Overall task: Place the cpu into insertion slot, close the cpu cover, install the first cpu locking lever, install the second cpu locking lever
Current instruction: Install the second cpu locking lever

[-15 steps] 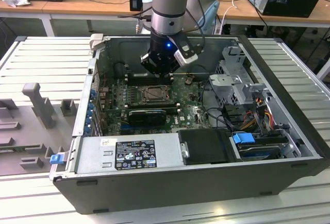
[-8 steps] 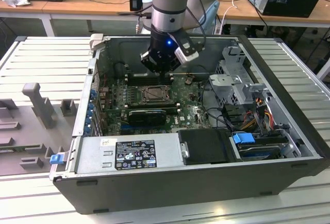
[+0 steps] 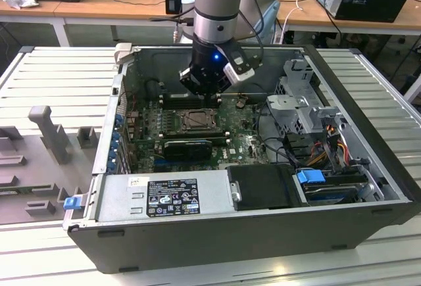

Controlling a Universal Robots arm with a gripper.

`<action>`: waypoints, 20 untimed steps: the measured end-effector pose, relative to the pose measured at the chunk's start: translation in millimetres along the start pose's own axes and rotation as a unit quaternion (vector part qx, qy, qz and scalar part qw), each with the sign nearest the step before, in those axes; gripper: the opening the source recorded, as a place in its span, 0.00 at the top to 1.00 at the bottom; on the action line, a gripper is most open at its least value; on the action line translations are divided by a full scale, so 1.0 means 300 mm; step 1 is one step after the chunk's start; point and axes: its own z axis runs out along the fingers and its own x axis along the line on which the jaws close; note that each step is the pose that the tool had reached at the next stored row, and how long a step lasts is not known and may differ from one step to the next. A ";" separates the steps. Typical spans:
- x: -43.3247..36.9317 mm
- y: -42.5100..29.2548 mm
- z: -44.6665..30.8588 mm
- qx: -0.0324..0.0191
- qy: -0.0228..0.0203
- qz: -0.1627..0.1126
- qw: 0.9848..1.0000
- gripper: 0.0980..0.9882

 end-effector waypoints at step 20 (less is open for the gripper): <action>0.004 -0.041 -0.003 0.000 0.000 0.000 1.000 0.99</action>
